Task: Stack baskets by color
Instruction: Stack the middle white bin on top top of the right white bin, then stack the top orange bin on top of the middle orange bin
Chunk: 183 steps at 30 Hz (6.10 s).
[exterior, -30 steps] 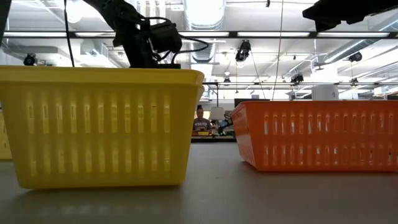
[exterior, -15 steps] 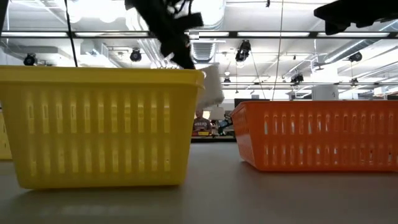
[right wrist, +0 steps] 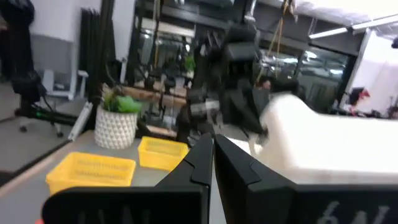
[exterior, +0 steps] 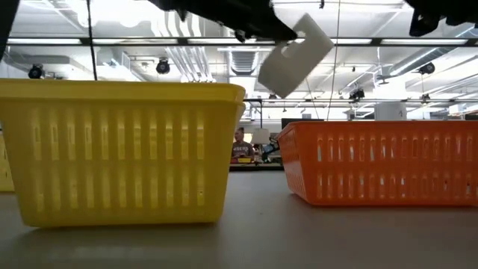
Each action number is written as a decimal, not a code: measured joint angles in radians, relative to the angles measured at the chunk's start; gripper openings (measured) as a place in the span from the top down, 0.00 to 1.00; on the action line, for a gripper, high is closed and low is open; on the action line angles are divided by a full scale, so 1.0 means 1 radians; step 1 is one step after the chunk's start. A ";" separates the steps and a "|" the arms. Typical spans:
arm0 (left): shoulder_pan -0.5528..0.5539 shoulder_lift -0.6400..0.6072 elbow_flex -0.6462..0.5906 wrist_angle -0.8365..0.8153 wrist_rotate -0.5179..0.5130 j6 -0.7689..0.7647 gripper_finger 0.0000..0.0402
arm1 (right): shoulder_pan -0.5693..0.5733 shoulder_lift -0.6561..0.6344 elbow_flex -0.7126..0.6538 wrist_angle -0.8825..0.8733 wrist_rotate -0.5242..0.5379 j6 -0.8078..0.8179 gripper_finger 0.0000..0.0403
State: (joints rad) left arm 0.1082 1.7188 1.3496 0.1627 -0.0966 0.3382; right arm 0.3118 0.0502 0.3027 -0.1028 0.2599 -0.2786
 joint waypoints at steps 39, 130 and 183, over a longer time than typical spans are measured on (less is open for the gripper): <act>0.049 0.390 0.252 0.168 -0.073 -0.124 1.00 | 0.000 -0.029 0.002 0.003 -0.032 -0.046 0.98; -0.167 -0.594 -0.553 -0.207 -0.254 -0.245 0.69 | -0.002 0.742 0.463 -0.236 0.081 0.638 0.98; -0.174 -0.519 -0.628 0.380 -0.223 -0.114 0.69 | -0.230 1.392 0.996 -1.003 -0.127 0.914 0.58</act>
State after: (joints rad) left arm -0.0654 1.2001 0.7220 0.5430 -0.3198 0.2247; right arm 0.0822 1.4418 1.2987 -1.1054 0.1330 0.6352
